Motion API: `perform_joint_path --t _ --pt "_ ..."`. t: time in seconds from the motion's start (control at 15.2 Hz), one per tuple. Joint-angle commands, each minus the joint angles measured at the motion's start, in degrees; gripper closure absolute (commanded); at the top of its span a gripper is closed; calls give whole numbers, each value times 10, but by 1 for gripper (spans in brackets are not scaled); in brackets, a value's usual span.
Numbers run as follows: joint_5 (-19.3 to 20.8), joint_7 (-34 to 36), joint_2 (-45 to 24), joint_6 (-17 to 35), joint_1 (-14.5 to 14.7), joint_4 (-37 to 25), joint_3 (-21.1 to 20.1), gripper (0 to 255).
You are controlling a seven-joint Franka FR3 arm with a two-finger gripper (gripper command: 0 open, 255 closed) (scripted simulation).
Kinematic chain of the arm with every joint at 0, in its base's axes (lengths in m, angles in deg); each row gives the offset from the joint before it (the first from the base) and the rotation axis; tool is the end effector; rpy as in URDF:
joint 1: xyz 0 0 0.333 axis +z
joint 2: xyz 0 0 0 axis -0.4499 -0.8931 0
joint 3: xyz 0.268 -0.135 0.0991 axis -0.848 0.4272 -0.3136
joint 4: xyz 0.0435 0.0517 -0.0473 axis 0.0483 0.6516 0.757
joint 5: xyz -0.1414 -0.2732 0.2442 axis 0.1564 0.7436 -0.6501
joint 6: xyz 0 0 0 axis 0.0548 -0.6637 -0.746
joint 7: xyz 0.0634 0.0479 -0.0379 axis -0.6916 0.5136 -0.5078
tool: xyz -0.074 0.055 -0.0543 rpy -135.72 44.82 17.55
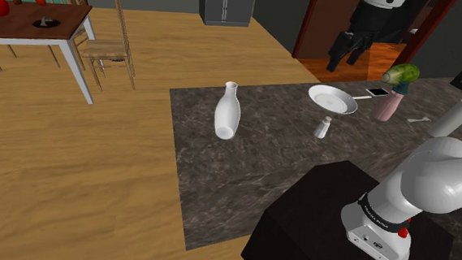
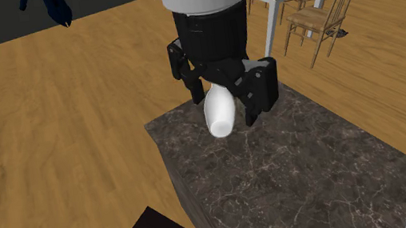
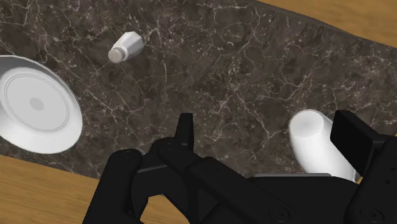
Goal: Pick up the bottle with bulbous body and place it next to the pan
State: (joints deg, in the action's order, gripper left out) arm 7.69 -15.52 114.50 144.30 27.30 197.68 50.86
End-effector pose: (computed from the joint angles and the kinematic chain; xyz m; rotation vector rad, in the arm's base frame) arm 0.3209 0.0151 0.6169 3.0864 -0.1970 0.1060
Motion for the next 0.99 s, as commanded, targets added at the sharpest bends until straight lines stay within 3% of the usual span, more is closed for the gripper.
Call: perform_joint_path --t 0.0,0.46,0.92 --pt "0 0 0 0 0 0 0 0" --pt "-19 55 -109 106 8 -9 -42 0" --pt "-17 110 -239 194 11 -57 -81 0"
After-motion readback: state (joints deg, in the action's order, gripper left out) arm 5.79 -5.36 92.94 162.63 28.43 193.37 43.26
